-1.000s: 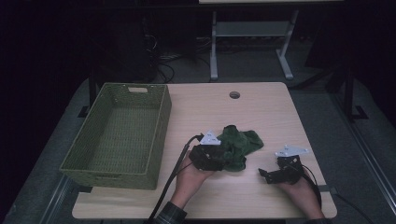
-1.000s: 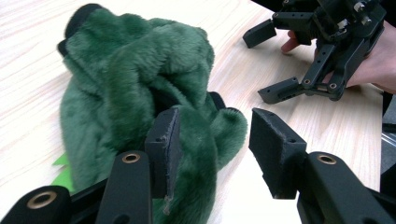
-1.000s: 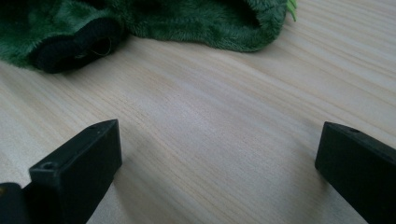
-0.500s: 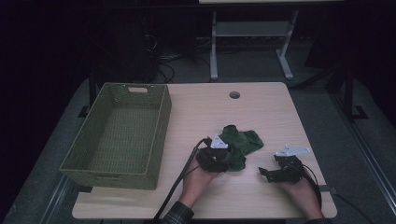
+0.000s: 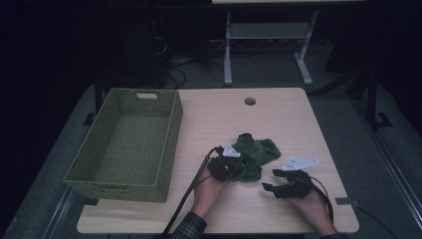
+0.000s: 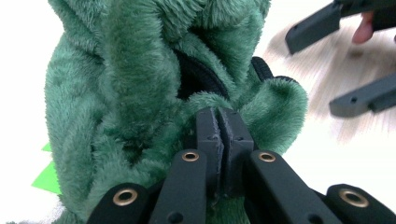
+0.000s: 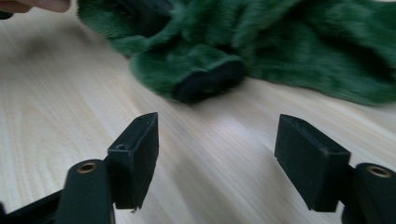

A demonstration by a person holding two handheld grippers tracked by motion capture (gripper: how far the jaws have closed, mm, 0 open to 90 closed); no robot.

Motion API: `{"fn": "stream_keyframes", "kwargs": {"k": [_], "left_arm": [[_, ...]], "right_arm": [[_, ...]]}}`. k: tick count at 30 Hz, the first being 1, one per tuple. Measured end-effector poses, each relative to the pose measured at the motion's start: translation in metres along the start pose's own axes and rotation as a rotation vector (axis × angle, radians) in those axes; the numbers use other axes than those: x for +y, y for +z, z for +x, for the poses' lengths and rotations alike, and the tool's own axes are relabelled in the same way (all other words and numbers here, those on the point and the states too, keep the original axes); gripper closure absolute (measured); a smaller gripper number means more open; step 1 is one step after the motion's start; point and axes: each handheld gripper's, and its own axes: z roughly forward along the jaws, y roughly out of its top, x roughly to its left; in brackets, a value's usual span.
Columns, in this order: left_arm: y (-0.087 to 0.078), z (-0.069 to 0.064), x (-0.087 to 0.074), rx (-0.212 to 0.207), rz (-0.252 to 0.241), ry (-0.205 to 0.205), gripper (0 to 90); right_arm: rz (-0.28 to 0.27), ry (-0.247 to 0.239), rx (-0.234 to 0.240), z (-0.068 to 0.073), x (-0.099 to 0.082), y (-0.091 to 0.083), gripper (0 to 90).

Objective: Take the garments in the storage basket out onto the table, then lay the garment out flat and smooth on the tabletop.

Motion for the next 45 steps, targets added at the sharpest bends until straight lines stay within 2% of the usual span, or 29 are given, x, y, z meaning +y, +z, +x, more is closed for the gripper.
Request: {"fn": "stream_keyframes", "kwargs": {"k": [6,8,14,17,18,20,21,22,27,33,39,45], "left_arm": [[-0.002,0.001,0.000,-0.017,-0.010,-0.011,88.5],[-0.005,0.002,0.000,-0.041,-0.025,-0.021,88.8],[-0.017,0.002,0.000,-0.072,-0.071,-0.028,88.9],[-0.023,0.002,0.002,-0.071,-0.086,-0.025,88.9],[-0.026,0.002,0.002,-0.072,-0.094,-0.025,88.9],[-0.033,0.002,0.004,-0.074,-0.118,-0.033,88.9],[-0.033,0.002,0.004,-0.074,-0.118,-0.033,88.9],[-0.037,0.001,0.004,-0.073,-0.129,-0.037,88.9],[-0.043,0.001,0.005,-0.070,-0.143,-0.033,88.9],[-0.052,0.002,0.004,-0.067,-0.162,-0.035,88.9],[-0.065,0.006,0.000,-0.067,-0.181,-0.049,88.9],[-0.078,0.014,-0.011,-0.055,-0.181,-0.066,88.9]], "right_arm": [[0.000,-0.034,0.026,0.008,0.005,0.008,33.2],[-0.010,-0.002,0.052,0.010,0.007,0.011,34.8],[-0.020,0.006,0.054,0.006,0.012,0.016,41.3],[-0.019,0.004,0.045,0.006,0.013,0.018,46.2],[-0.009,-0.002,0.041,0.006,0.014,0.019,54.7],[0.003,-0.016,0.034,0.006,0.013,0.020,62.4],[0.003,-0.016,0.034,0.006,0.013,0.020,62.4],[-0.001,-0.023,0.029,0.006,0.013,0.018,70.2],[-0.015,-0.048,0.020,0.007,0.015,0.012,80.4],[-0.015,-0.047,0.017,0.006,0.016,0.006,82.0],[-0.046,-0.033,0.007,-0.001,0.015,-0.009,82.5],[-0.068,-0.020,-0.026,-0.011,0.011,-0.025,82.6]]}}
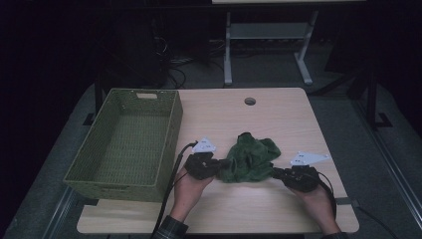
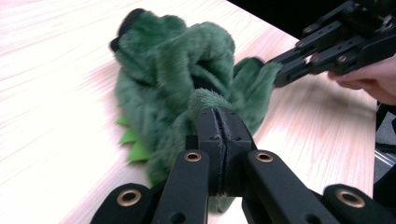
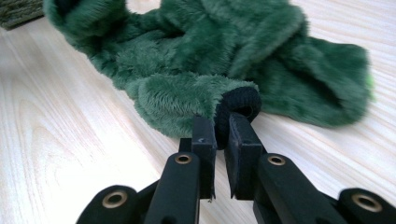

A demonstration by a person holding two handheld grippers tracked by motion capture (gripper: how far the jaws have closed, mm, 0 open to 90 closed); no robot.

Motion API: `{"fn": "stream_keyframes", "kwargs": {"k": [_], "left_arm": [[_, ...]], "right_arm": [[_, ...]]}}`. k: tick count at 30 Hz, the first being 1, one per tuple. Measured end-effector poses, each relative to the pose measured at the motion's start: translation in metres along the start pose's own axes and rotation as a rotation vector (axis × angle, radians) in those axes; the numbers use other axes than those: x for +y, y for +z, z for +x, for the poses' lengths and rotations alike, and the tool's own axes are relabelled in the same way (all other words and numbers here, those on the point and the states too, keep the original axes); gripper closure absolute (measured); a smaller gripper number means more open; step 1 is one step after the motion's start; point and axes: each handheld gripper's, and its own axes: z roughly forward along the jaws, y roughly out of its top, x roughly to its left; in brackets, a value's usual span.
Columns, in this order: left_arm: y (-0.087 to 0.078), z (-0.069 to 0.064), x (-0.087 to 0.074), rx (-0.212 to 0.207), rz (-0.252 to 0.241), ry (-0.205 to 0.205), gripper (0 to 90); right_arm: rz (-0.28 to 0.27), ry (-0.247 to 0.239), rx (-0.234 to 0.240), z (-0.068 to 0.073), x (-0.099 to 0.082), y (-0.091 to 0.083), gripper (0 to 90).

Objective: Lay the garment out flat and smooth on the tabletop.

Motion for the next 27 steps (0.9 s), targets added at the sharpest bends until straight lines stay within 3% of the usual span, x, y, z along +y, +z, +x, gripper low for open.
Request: {"fn": "stream_keyframes", "kwargs": {"k": [9,13,18,23,27], "left_arm": [[-0.016,0.013,-0.021,0.033,0.044,-0.031,89.0],[-0.016,0.017,-0.035,0.034,0.071,-0.055,89.0],[-0.010,0.015,-0.044,0.061,0.112,-0.048,87.8],[-0.017,0.008,-0.044,0.127,0.103,-0.048,72.2],[-0.028,-0.003,-0.038,0.134,0.068,-0.031,65.9]], "right_arm": [[-0.001,0.006,-0.042,-0.009,-0.011,-0.023,83.5],[0.009,0.019,-0.053,-0.011,-0.015,-0.029,83.6],[0.036,0.029,-0.038,-0.009,-0.021,-0.026,83.4],[0.046,0.027,-0.046,-0.005,-0.026,-0.027,76.8],[0.030,0.035,-0.066,-0.008,-0.030,-0.032,68.6]]}}
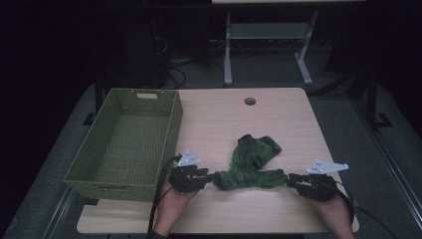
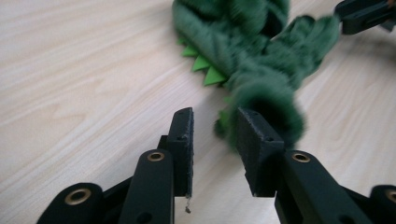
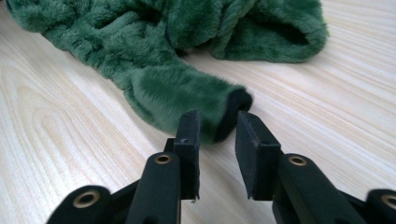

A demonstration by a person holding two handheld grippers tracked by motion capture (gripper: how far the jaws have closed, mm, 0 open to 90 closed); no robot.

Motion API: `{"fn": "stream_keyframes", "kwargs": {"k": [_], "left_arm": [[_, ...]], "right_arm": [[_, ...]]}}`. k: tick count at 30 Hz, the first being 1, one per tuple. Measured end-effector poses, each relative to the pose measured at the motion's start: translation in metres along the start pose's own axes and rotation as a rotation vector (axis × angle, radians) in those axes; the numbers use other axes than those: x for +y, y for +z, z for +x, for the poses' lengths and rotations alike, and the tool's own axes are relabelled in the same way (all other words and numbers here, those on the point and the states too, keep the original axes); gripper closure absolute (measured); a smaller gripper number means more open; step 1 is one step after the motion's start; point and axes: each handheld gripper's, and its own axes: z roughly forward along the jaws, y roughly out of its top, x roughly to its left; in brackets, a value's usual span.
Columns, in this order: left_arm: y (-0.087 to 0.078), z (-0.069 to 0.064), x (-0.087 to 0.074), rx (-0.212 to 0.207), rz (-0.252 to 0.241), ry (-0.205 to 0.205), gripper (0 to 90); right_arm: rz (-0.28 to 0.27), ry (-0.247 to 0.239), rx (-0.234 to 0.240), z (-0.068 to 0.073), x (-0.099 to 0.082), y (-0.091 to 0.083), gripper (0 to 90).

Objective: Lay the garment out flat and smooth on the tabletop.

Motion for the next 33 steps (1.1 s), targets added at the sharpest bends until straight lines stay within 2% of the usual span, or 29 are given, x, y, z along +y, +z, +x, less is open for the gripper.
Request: {"fn": "stream_keyframes", "kwargs": {"k": [3,4,5,7,9,10,11,12,13,14,16,17,18,20,23,25,33], "left_arm": [[-0.005,-0.007,0.004,-0.007,-0.022,0.013,66.0],[-0.005,-0.015,0.009,-0.026,-0.039,0.033,68.4],[-0.005,-0.015,0.009,-0.026,-0.039,0.033,70.6],[0.000,-0.021,0.014,-0.055,-0.036,0.050,72.4],[0.011,-0.024,0.016,-0.069,-0.007,0.079,78.3],[0.024,-0.023,0.014,-0.069,0.026,0.087,82.5],[0.024,-0.023,0.014,-0.069,0.026,0.087,84.1],[0.036,-0.018,0.010,-0.068,0.069,0.082,85.5],[0.036,-0.018,0.010,-0.068,0.069,0.082,86.8],[0.045,-0.013,0.004,-0.065,0.102,0.080,87.7],[0.048,-0.011,0.001,-0.062,0.118,0.077,89.4],[0.050,-0.008,-0.001,-0.060,0.125,0.071,89.4],[0.051,-0.004,-0.005,-0.051,0.143,0.068,89.7],[0.051,0.000,-0.009,-0.068,0.151,0.056,89.8],[0.049,0.000,-0.012,-0.078,0.161,0.060,89.9],[0.044,-0.003,-0.017,-0.090,0.177,0.069,89.9],[0.032,-0.014,-0.033,-0.123,0.168,0.058,89.8]], "right_arm": [[-0.015,0.002,-0.006,0.000,0.000,-0.005,69.3],[-0.033,0.002,0.003,0.001,0.001,-0.009,73.6],[-0.033,0.002,0.003,0.001,0.001,-0.009,73.6],[-0.043,-0.008,0.028,0.002,0.005,-0.008,78.8],[-0.042,-0.026,0.047,0.004,0.012,-0.002,83.9],[-0.034,-0.037,0.057,0.006,0.017,0.005,86.4],[-0.034,-0.037,0.057,0.006,0.017,0.005,86.4],[-0.019,-0.051,0.066,0.006,0.021,0.013,87.8],[-0.019,-0.051,0.066,0.006,0.021,0.013,87.8],[0.018,-0.049,0.072,0.006,0.021,0.023,89.2],[0.075,-0.062,0.070,0.005,0.018,0.032,89.6],[0.075,-0.062,0.070,0.005,0.018,0.032,89.6],[0.116,-0.059,0.073,0.006,0.015,0.038,89.7],[0.128,-0.059,0.073,0.008,0.012,0.037,89.8],[0.137,-0.050,0.079,0.010,0.010,0.034,89.8],[0.144,-0.033,0.089,0.014,0.004,0.028,89.9],[0.145,-0.046,0.092,0.029,-0.011,0.013,89.8]]}}
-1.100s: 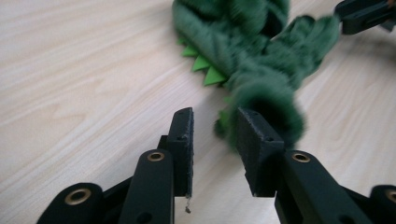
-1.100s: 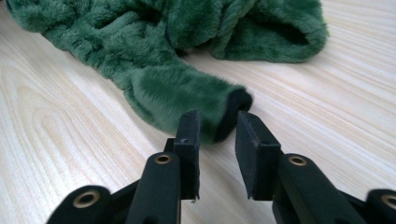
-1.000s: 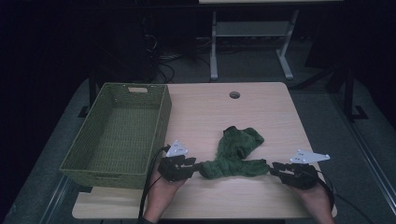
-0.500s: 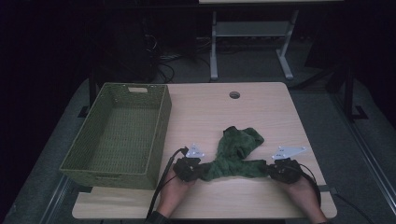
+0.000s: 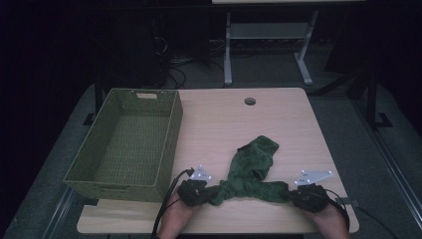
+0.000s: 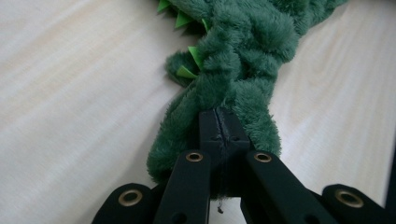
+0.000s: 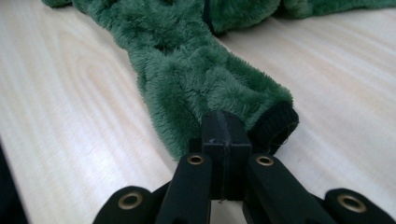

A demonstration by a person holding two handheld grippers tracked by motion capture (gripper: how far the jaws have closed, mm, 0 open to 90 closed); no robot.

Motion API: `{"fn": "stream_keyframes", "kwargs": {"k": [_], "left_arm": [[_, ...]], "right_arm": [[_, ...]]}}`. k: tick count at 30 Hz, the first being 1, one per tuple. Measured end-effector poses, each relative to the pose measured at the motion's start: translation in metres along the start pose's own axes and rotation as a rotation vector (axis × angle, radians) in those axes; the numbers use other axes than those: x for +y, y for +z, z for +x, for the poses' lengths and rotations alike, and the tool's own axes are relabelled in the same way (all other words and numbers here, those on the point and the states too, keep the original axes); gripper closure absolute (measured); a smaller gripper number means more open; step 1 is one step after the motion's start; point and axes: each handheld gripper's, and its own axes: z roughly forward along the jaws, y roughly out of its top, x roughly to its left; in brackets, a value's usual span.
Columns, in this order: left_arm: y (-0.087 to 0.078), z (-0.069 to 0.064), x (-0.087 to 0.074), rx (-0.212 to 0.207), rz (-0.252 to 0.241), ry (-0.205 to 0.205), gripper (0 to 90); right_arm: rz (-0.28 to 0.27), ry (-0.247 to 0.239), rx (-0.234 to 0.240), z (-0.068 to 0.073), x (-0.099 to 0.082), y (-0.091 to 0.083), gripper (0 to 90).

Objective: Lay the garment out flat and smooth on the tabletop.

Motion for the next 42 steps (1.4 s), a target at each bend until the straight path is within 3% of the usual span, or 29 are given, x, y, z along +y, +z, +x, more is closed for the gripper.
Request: {"fn": "stream_keyframes", "kwargs": {"k": [3,6,7,8,9,12,13,14,17,22,25,31,36,38,42], "left_arm": [[-0.002,-0.003,-0.001,-0.004,-0.007,-0.005,88.4],[-0.008,-0.004,0.008,-0.006,-0.032,-0.002,76.2],[-0.013,-0.005,0.018,0.001,-0.047,0.021,74.2],[-0.013,-0.005,0.018,0.001,-0.047,0.021,72.5],[-0.016,-0.005,0.031,0.003,-0.067,0.034,70.7],[-0.015,-0.004,0.045,0.012,-0.081,0.052,65.3],[-0.010,0.000,0.058,0.016,-0.089,0.067,63.7],[-0.010,0.000,0.058,0.016,-0.089,0.067,61.9],[0.003,0.015,0.082,0.011,-0.098,0.067,57.8],[0.019,0.027,0.103,0.013,-0.111,0.084,53.9],[0.025,0.033,0.113,0.010,-0.120,0.086,52.2],[0.032,0.036,0.127,-0.016,-0.137,0.103,49.5],[0.042,0.035,0.136,-0.035,-0.130,0.113,49.6],[0.048,0.035,0.137,-0.040,-0.122,0.107,50.3],[0.053,0.038,0.138,-0.045,-0.112,0.107,57.4]], "right_arm": [[-0.015,0.006,0.014,0.000,-0.003,-0.001,87.3],[-0.048,-0.002,0.032,-0.001,0.000,-0.004,79.8],[-0.081,-0.004,0.025,-0.001,0.004,-0.008,75.7],[-0.081,-0.004,0.025,-0.001,0.004,-0.008,75.7],[-0.104,0.007,0.021,-0.004,0.010,-0.009,71.4],[-0.112,0.011,0.013,-0.007,0.017,-0.007,68.4],[-0.112,0.020,0.014,-0.010,0.024,-0.003,65.7],[-0.112,0.020,0.014,-0.010,0.024,-0.003,65.7],[-0.087,0.043,0.025,-0.016,0.033,0.010,59.2],[-0.066,0.081,0.048,-0.019,0.040,0.022,55.7],[-0.062,0.074,0.054,-0.019,0.044,0.028,54.0],[-0.047,0.087,0.076,-0.016,0.046,0.034,53.9],[-0.038,0.093,0.067,-0.015,0.049,0.040,63.3],[-0.040,0.056,0.033,-0.013,0.051,0.041,75.7],[-0.036,0.031,0.015,-0.012,0.052,0.040,82.6]]}}
